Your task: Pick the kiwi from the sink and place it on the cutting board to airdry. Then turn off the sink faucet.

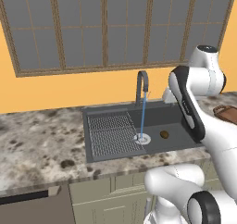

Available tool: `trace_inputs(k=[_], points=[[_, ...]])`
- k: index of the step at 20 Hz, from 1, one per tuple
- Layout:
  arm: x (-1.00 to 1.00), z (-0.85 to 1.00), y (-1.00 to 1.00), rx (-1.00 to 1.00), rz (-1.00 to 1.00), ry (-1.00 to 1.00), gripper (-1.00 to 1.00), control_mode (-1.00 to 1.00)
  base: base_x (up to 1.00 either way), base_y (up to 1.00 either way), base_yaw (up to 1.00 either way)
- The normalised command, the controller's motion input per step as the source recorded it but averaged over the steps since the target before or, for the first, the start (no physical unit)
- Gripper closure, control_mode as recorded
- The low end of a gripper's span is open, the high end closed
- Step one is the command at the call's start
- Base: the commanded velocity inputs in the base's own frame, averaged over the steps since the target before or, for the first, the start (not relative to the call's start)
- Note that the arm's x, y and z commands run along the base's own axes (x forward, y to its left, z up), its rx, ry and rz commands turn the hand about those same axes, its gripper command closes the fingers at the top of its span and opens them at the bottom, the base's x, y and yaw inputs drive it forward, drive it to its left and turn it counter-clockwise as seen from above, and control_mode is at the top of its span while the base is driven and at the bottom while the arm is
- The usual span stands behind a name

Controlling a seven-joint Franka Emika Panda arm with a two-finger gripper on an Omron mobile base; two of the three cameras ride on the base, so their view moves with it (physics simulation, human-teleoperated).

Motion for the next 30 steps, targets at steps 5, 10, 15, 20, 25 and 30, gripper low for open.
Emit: trace_inputs(k=[5,10,15,20,25,30], points=[[0.00,-0.38,-0.43,0.00,0.02,0.08,-1.00,-1.00,0.00,0.00,0.00],[0.03,-0.34,-0.09,0.00,0.02,0.01,-1.00,-1.00,0.00,0.00,0.00],[0.00,-0.39,-0.09,0.00,0.00,-0.02,-1.00,-1.00,0.00,0.00,0.00],[0.10,-0.30,-0.10,0.00,0.00,0.00,-1.00,-1.00,0.00,0.00,0.00],[0.24,-0.21,-0.08,0.02,0.00,0.00,-1.00,-1.00,0.00,0.00,0.00],[0.25,-0.26,-0.06,0.06,0.00,0.00,-1.00,-1.00,0.00,0.00,0.00]])
